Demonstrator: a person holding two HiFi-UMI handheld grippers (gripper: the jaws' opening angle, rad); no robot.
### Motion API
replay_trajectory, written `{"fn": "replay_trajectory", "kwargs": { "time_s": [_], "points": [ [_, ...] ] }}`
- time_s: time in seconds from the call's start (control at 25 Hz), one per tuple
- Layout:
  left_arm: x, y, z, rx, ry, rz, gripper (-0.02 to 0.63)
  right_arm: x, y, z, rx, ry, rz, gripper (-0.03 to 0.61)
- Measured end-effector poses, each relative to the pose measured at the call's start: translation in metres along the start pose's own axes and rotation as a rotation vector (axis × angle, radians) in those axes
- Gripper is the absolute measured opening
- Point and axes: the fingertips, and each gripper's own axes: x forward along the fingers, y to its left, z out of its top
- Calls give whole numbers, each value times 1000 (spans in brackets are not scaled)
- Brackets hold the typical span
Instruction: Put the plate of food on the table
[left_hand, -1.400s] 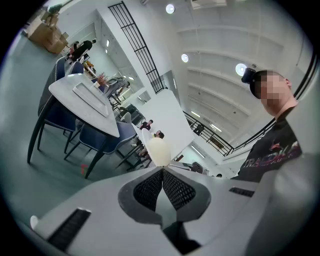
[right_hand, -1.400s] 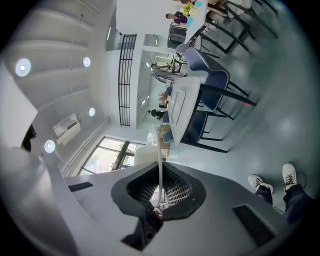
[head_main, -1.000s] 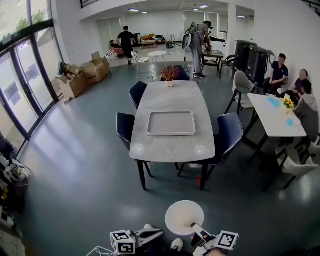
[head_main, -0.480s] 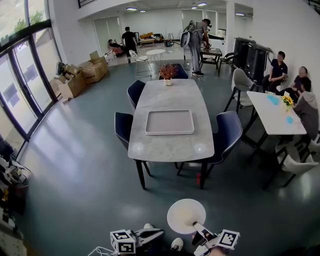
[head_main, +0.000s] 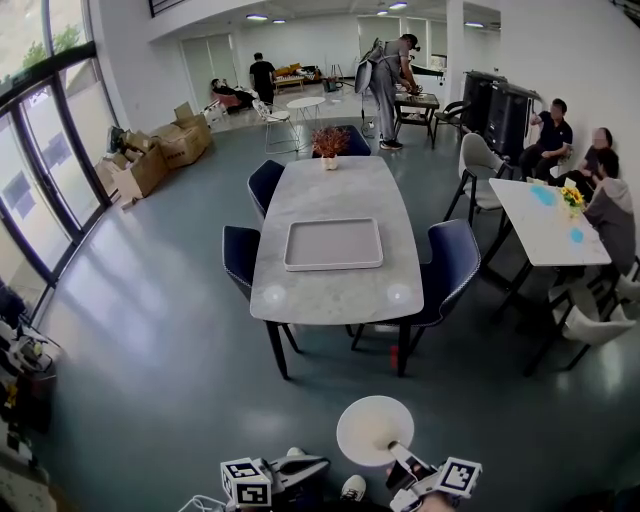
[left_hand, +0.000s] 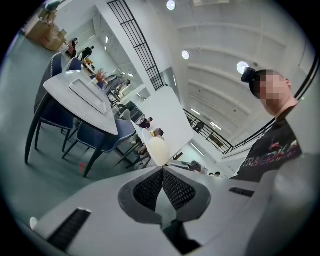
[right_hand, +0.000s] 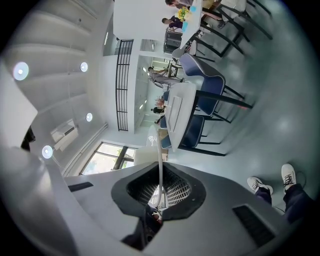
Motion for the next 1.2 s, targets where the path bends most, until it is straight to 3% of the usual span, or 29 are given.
{"fn": "replay_trajectory", "kwargs": {
  "time_s": [0.08,0.2,0.28,0.4,0.48,0.6,0.8,1.2],
  "points": [
    [3,-2,1,16,8,-9,8,-3,-1,5,-60,6,-12,23],
    [7,-7,5,21,10,-11,8,-8,-3,5,-3,-9,-25,21],
    [10,-11,8,28,9,-13,8,-14,-7,8,-46,-4,-57,23],
    [10,-10,4,31,8,-26,8,-14,0,11,-64,-10,-22,23],
    [9,-12,5,30,7,-21,8,-11,6,9,3,-25,19,23],
    [5,-7,5,33,4,-8,8,-10,0,14,-79,-9,-14,23],
    [4,-7,11,35,4,-9,8,-1,3,7,45,-33,2,23],
    [-33,37,37,22,-15,-14,8,50,7,-1,23,-42,-36,23]
  ]
}}
